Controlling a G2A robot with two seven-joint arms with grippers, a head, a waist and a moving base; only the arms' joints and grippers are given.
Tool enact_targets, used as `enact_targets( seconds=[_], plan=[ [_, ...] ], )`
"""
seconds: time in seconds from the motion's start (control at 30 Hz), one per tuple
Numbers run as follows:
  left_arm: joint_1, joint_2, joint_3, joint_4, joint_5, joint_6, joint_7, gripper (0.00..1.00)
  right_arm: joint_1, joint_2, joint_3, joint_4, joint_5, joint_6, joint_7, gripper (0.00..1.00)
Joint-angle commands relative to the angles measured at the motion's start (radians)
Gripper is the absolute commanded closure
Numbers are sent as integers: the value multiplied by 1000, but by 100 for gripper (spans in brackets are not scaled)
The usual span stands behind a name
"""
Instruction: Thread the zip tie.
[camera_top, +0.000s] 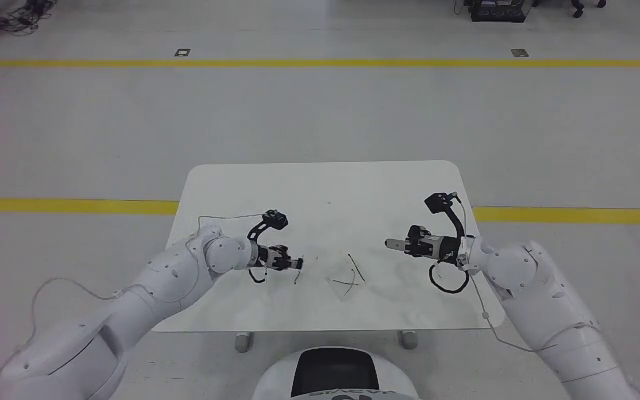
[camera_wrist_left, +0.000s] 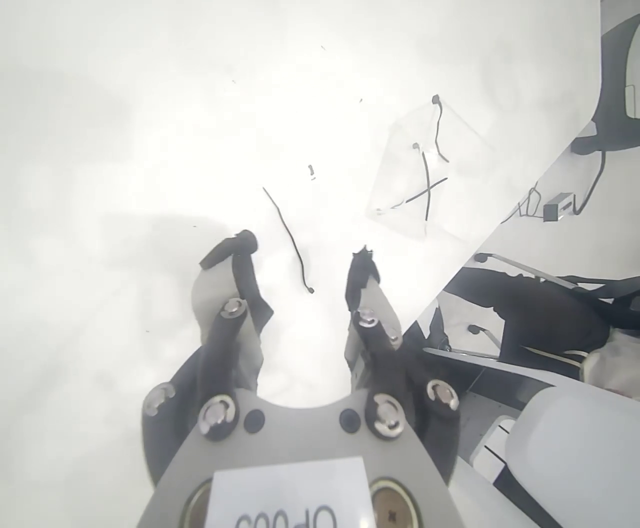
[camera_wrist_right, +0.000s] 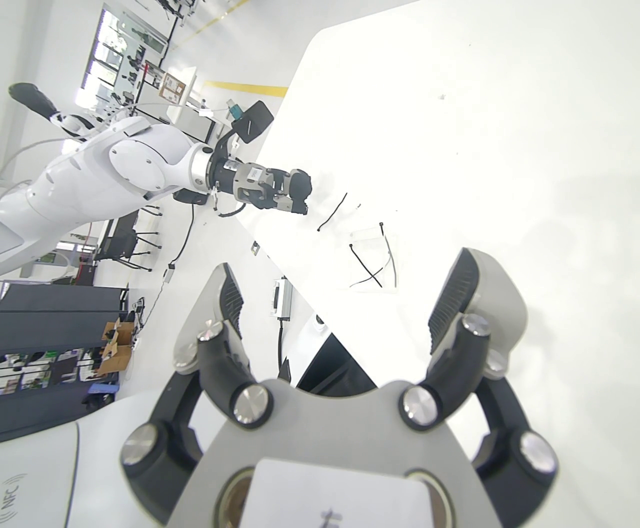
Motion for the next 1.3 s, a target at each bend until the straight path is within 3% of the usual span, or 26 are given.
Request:
enact_targets(
  seconds=[0.0, 0.03, 0.17, 0.23, 0.33, 0.4, 0.77, 0.9, 1.0, 1.17, 1.27],
  plan=[
    [0, 0, 0, 0, 0, 0, 0, 0, 0, 0, 0, 0, 0, 0, 0, 0],
    [-13, 0, 6, -29, 49, 42, -7, 0, 0, 0, 0, 0, 0, 0, 0, 0],
    [-18, 11, 22, -238, 186, 368, -137, 0, 0, 0, 0, 0, 0, 0, 0, 0],
    [-11, 22, 22, -349, 240, 499, -204, 0, 0, 0, 0, 0, 0, 0, 0, 0],
    [-1, 36, 31, -474, 339, 679, -297, 0, 0, 0, 0, 0, 0, 0, 0, 0],
    [2, 41, 30, -505, 384, 680, -332, 0, 0, 0, 0, 0, 0, 0, 0, 0],
    [9, 38, 34, -510, 382, 665, -324, 0, 0, 0, 0, 0, 0, 0, 0, 0],
    [3, 13, 51, -488, 417, 680, -349, 0, 0, 0, 0, 0, 0, 0, 0, 0],
    [1, -24, 56, -440, 439, 680, -358, 0, 0, 0, 0, 0, 0, 0, 0, 0],
    [-4, -102, 51, -321, 441, 680, -359, 0, 0, 0, 0, 0, 0, 0, 0, 0],
    [-4, -102, 51, -321, 441, 680, -359, 0, 0, 0, 0, 0, 0, 0, 0, 0]
  ],
)
